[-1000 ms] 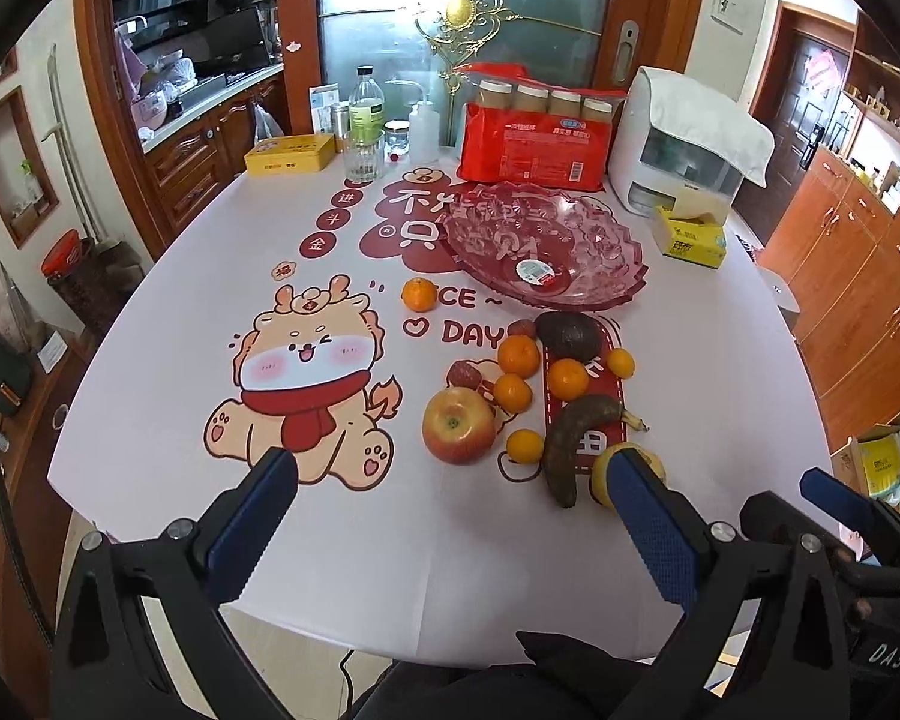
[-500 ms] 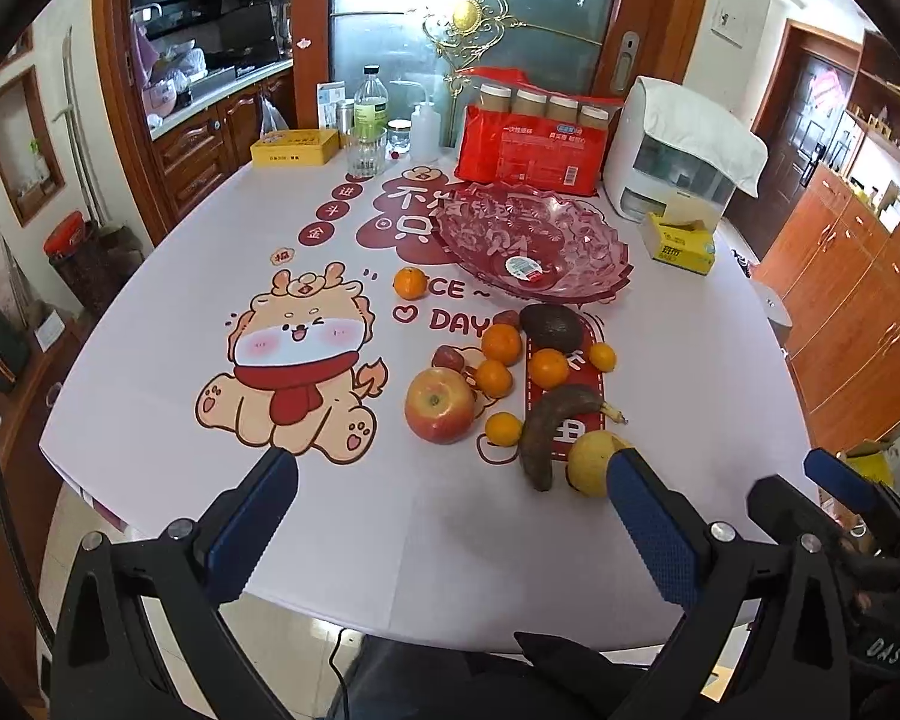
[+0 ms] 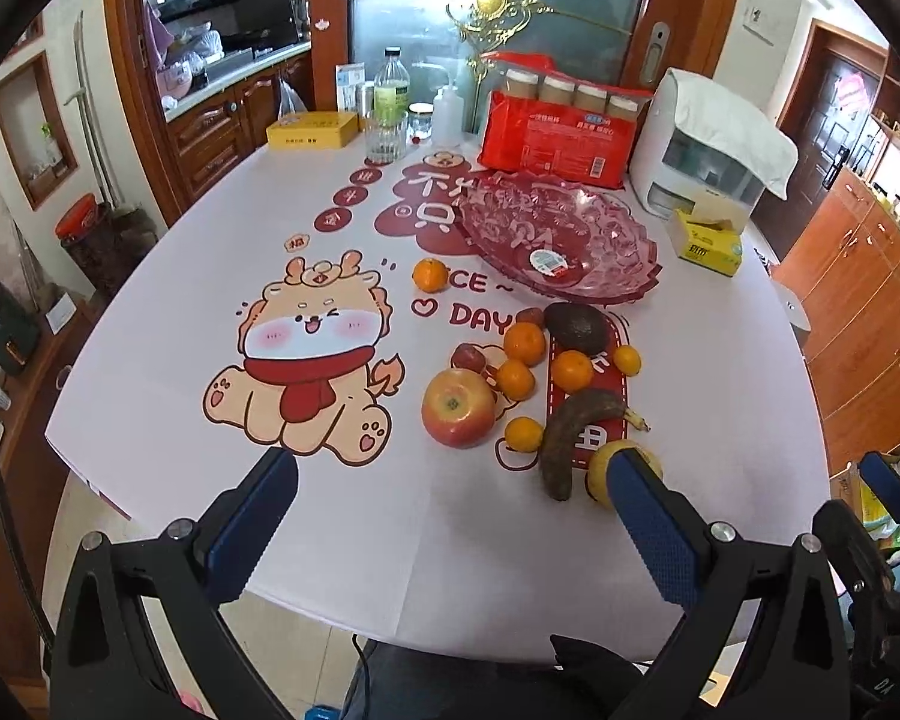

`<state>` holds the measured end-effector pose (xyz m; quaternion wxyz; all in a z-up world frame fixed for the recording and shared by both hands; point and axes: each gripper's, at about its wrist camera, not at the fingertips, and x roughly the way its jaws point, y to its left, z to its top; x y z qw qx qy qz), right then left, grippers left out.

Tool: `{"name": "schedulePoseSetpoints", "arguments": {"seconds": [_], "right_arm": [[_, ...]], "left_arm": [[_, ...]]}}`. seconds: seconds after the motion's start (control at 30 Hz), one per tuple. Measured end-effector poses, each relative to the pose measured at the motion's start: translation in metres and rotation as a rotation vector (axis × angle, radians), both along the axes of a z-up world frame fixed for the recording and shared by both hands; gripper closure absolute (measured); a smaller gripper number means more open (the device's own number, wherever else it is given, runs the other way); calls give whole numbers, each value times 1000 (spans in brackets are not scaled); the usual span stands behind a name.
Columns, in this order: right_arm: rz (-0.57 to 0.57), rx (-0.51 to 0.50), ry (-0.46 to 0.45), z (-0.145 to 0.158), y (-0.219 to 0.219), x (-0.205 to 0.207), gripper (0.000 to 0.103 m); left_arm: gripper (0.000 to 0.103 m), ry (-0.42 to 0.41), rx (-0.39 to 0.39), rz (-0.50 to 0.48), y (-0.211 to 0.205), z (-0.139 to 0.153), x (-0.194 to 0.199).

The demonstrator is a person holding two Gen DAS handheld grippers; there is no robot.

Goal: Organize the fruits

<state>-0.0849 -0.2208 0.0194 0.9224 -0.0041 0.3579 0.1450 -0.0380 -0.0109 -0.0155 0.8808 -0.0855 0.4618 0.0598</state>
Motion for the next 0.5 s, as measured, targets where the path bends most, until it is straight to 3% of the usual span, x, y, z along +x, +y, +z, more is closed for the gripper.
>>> {"name": "schedulePoseSetpoints", "arguments": {"seconds": [0.13, 0.5], "right_arm": [[23, -60, -19, -15, 3, 3, 7], [109, -153, 116, -81, 13, 28, 7]], "left_arm": [[1, 56, 4, -4, 0, -13, 12], [1, 206, -55, 13, 9, -59, 73]]}}
